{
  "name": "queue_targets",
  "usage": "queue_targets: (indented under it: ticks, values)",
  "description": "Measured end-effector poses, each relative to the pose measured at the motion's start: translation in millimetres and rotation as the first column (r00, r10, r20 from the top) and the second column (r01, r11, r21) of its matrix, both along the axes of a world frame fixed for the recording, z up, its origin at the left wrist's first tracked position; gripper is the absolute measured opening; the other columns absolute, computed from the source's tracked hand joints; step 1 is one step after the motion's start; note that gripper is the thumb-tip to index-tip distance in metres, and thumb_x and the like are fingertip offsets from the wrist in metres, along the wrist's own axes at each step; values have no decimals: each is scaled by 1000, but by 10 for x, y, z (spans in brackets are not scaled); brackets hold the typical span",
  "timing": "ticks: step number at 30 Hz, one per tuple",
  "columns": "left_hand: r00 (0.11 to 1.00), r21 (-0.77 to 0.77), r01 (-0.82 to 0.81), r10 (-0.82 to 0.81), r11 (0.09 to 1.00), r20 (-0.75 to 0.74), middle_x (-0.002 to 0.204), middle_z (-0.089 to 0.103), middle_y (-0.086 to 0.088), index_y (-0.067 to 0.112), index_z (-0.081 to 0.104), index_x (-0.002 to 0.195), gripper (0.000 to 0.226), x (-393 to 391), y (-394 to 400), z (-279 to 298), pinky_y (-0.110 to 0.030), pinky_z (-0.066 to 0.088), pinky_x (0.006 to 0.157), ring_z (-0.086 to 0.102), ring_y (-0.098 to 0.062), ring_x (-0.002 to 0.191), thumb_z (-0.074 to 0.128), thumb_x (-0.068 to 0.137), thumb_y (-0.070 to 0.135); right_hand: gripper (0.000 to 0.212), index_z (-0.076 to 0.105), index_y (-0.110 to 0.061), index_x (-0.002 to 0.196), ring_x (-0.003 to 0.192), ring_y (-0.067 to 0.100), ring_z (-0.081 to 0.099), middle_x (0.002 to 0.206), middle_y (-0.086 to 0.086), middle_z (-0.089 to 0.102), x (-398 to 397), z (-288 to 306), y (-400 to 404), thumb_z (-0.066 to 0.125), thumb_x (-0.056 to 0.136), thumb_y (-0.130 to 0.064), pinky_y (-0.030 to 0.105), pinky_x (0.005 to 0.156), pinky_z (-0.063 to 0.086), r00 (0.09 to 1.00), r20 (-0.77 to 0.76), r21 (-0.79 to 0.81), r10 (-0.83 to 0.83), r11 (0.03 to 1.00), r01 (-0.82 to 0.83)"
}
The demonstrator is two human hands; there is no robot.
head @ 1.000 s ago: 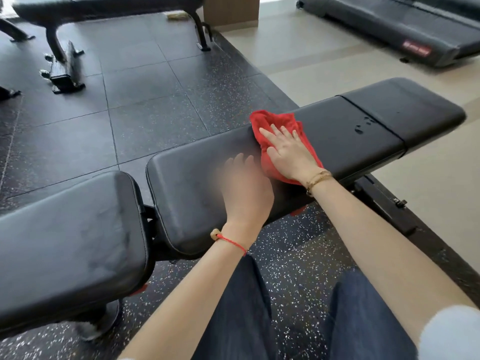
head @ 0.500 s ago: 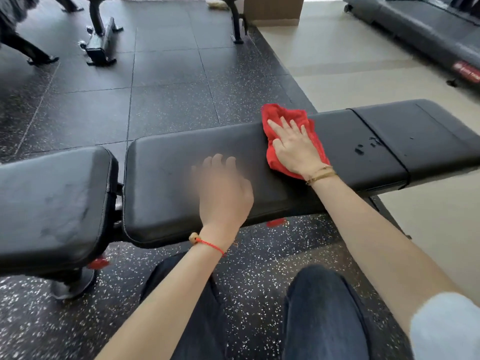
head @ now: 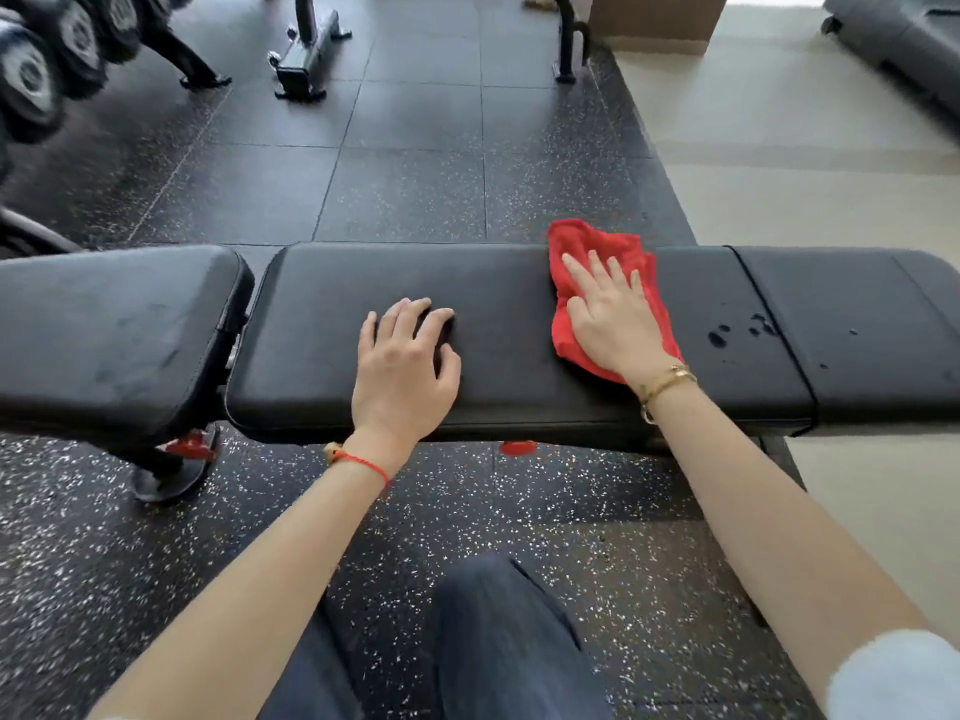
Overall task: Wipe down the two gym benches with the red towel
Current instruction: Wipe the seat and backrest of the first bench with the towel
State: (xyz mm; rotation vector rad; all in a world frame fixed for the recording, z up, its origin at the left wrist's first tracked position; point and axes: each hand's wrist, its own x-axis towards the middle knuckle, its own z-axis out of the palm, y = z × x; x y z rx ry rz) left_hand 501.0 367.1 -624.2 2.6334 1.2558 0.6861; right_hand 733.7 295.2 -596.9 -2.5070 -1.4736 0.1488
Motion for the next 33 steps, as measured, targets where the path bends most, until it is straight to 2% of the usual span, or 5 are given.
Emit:
queue_targets:
  ticks: [5,10,19,27,33]
  values:
    - [999,19,-4,3,1000,51,133,59,-3,20,62,123,37,10,4,6,-46,28,116,48,-24,130,53,88,25,56,20,-26,154,150,29,8,163,10,11,-303,-37,259,34,100,-25,42,122,-1,986,-2,35,166,986,-166]
    - [999,20,-8,7,1000,52,130,60,-1,21,64,121,37,24,-5,34,-47,32,113,50,-23,128,54,86,23,58,24,-30,153,150,24,13,162,4,18,-448,-111,-237,37,97,-24,38,123,3,942,53,93,330,938,-334]
    - [998,28,-18,17,999,60,130,61,0,24,64,122,37,33,-6,11,-44,32,113,51,-20,127,53,87,24,56,20,-27,154,150,27,9,163,8,12,149,-56,-53,31,100,-30,42,122,-1,996,19,29,85,996,-85]
    - [999,25,-24,23,999,48,135,60,-1,23,62,126,40,31,-20,11,-46,31,115,49,-21,132,51,89,26,57,24,-29,153,150,25,12,162,5,17,-407,-62,-289,36,98,-27,38,123,2,937,35,79,347,934,-349]
    - [998,26,-42,43,999,-37,137,58,-5,17,61,127,36,68,-50,45,-44,29,115,46,-25,134,55,92,23,56,26,-29,153,149,25,16,161,5,20,177,-107,-668,37,98,-25,40,123,4,986,30,85,165,982,-167]
